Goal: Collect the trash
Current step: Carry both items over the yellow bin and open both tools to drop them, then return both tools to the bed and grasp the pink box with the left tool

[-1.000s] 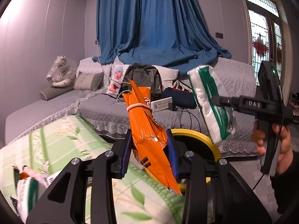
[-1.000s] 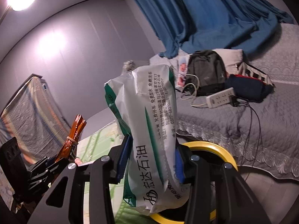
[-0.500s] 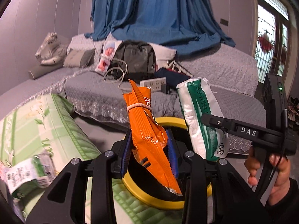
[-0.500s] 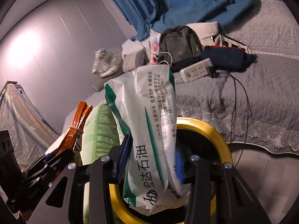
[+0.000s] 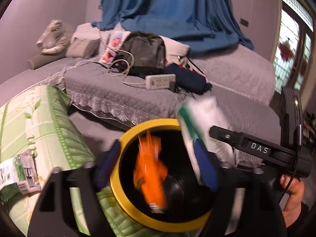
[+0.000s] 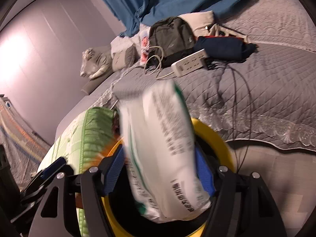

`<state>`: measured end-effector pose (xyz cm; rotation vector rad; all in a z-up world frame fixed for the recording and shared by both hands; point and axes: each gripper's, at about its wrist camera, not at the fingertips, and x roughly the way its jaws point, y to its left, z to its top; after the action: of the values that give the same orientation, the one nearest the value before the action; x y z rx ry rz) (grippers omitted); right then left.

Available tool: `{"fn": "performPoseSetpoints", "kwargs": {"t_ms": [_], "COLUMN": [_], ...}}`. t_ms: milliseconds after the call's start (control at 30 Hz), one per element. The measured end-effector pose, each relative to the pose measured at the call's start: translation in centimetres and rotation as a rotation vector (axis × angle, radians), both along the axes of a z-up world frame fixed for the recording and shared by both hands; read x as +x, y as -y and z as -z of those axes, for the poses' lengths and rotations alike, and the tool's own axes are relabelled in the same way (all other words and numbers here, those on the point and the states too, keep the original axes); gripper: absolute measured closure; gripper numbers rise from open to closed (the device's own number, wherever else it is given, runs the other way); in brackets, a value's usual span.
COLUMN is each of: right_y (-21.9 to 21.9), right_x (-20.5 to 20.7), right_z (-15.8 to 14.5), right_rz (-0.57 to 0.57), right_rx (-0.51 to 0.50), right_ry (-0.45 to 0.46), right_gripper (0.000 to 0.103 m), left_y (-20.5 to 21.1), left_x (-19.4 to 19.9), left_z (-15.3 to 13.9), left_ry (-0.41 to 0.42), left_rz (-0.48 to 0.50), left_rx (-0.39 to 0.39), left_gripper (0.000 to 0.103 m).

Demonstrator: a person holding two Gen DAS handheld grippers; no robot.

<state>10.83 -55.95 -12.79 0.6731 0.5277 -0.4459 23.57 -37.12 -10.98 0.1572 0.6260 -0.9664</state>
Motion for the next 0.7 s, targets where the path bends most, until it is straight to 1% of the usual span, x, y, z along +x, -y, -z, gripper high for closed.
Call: {"fn": "performPoseSetpoints", "kwargs": {"t_ms": [100, 267, 367, 433, 567, 700], "right_y": [0.3, 0.1, -0.4, -1.1, -3.8, -7.8], "right_x": [-0.8, -2.3, -2.9, -3.1, -2.6, -1.4], "right_z": [-0.7, -1.6, -2.0, -2.2, -3.3, -5.1], "right_rz": [0.029, 0.06, 0.057, 0.046, -0.025, -0.161], "right_rx": [-0.02, -0.058, -0.077, -0.09, -0.138, -0.2], "right_ry": [0.014, 0.026, 0.027, 0.024, 0.029, 0.064], "right_gripper": [0.038, 0.038, 0.038, 0.038, 0.038, 0.038], "left_y": [-1.2, -3.8, -6.2, -8.5, -13.7, -21.5], "left_x": [0.4, 0.9, 1.0, 0.9, 0.7, 0.1], "left_z": [-0.5, -2.1, -3.7, -5.2, -8.0, -10.2], "left_ry": [-0.016, 0.004, 0.023, 0.054, 0.092, 0.165], "left_rz": [-0.041, -0.104, -0.138, -0.171, -0.222, -0.304], "left_rx": [-0.028, -0.071, -0.096, -0.123, -0.156, -0.158], "left_gripper": [0.025, 0.024, 0.024, 0.024, 0.024, 0.024]}}
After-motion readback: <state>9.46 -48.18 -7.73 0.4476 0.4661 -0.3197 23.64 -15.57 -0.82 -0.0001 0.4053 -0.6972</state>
